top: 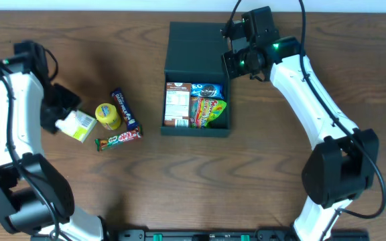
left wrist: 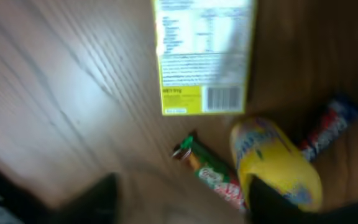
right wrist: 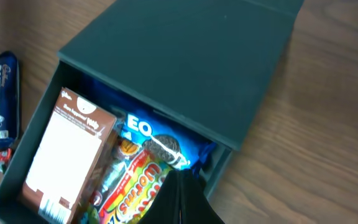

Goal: Pack container
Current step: 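Lower the left gripper onto the yellow-green Pocky box and grasp it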

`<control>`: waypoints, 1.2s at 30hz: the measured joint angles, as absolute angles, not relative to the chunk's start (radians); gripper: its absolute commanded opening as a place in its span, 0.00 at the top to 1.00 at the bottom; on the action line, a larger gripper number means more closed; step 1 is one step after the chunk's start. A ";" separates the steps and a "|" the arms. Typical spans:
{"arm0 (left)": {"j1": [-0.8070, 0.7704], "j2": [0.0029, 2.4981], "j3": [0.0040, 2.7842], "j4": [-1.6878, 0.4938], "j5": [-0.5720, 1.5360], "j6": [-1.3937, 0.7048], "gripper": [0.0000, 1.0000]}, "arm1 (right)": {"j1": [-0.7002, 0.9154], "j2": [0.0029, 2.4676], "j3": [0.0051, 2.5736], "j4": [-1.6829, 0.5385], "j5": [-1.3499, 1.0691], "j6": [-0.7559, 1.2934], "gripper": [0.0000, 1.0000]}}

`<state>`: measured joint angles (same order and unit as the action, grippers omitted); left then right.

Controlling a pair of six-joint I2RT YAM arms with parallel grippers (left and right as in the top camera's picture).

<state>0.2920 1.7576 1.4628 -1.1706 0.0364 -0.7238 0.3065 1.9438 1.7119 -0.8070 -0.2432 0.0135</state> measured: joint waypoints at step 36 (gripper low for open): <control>0.292 1.855 1.172 -0.628 -0.033 -0.841 0.05 | 0.307 1.944 1.712 -0.833 -0.243 0.013 0.98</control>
